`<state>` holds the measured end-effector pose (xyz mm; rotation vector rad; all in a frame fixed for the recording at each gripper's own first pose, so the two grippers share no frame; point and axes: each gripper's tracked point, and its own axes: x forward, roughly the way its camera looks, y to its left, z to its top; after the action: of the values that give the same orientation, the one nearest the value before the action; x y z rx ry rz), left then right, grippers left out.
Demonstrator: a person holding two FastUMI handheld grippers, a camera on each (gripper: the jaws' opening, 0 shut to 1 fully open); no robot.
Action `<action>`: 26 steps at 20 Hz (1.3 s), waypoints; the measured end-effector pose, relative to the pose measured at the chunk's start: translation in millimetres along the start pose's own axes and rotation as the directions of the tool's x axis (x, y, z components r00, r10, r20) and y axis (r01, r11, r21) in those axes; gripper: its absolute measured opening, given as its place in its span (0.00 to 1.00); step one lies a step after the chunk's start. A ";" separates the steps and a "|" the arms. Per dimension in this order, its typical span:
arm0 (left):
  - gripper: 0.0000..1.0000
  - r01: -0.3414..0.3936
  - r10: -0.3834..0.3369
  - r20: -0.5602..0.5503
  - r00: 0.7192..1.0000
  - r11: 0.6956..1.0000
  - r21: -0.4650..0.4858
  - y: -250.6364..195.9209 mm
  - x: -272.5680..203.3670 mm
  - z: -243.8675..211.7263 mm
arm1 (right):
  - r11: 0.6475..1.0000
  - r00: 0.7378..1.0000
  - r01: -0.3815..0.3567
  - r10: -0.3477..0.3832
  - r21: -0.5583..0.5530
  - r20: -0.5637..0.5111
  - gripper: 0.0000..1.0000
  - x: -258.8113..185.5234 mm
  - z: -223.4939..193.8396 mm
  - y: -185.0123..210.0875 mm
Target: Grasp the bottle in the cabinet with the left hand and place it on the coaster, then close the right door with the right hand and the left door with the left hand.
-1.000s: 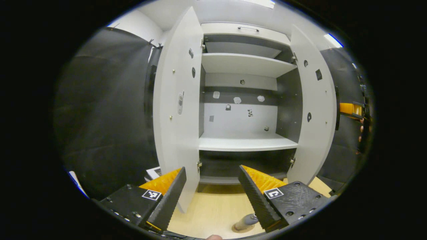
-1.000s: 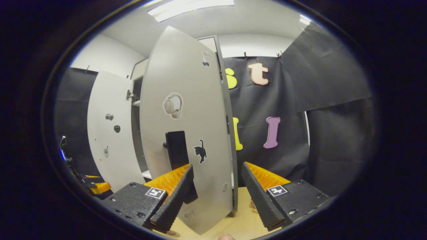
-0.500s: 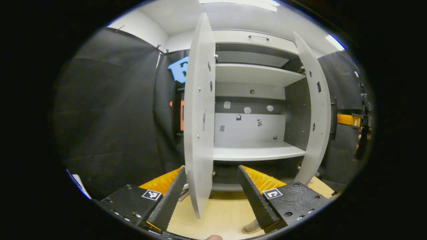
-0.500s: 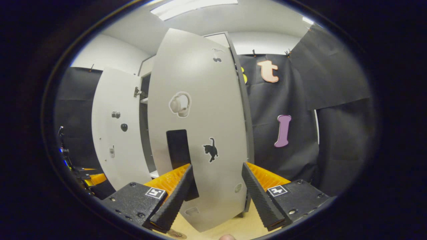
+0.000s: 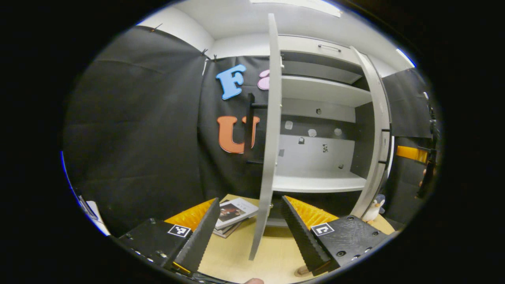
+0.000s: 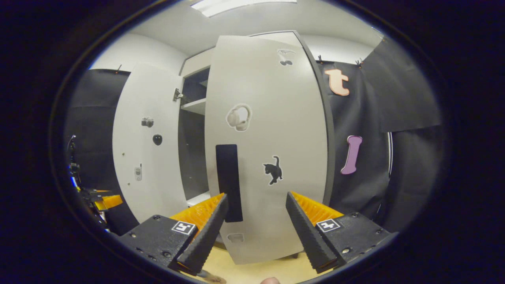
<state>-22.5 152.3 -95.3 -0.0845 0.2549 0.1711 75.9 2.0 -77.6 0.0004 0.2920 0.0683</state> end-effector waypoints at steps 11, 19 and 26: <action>0.96 -0.118 0.118 -0.012 0.993 0.993 -0.001 55.9 37.3 30.1 | 0.992 0.992 0.124 -0.125 0.019 0.009 0.97 -37.0 -6.4 -51.3; 0.95 -0.074 0.078 0.021 0.997 0.987 -0.142 51.6 55.8 63.2 | 0.974 0.974 0.226 -0.226 0.031 -0.001 0.97 -70.9 -11.5 -95.8; 1.00 -0.032 0.034 0.021 0.999 0.997 -0.072 38.5 54.5 64.8 | 0.967 0.969 0.249 -0.248 0.055 -0.021 0.96 -84.4 -19.4 -104.8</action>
<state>38.4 205.4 -49.2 -0.1496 0.2286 0.2140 -3.3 -108.4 -73.0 0.0199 0.3055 -0.1896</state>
